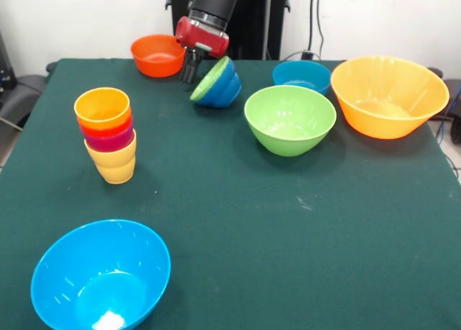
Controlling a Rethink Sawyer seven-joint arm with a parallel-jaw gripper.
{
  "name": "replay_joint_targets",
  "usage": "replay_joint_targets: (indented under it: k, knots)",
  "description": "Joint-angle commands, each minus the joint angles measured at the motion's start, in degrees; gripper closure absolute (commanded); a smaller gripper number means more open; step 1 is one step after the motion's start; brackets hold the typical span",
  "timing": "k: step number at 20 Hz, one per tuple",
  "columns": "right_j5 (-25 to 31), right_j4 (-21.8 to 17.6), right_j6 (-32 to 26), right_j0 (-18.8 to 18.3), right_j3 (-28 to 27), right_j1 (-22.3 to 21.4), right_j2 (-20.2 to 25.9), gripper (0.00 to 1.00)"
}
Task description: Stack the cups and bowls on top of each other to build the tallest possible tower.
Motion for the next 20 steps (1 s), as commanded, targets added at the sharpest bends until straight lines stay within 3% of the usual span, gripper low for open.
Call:
replay_joint_targets:
  k: [1,4,14,20]
  knots:
    - [0.45,-1.41,4.85,-1.61,-3.63,0.81,9.13,1.0]
    - [0.66,-3.25,5.9,-2.38,-3.72,-1.17,9.61,1.0]
    - [12.17,-14.65,10.0,-6.63,-2.36,-16.48,13.48,1.0]
    - [18.34,-17.84,8.58,-9.71,-2.52,-20.68,14.99,1.0]
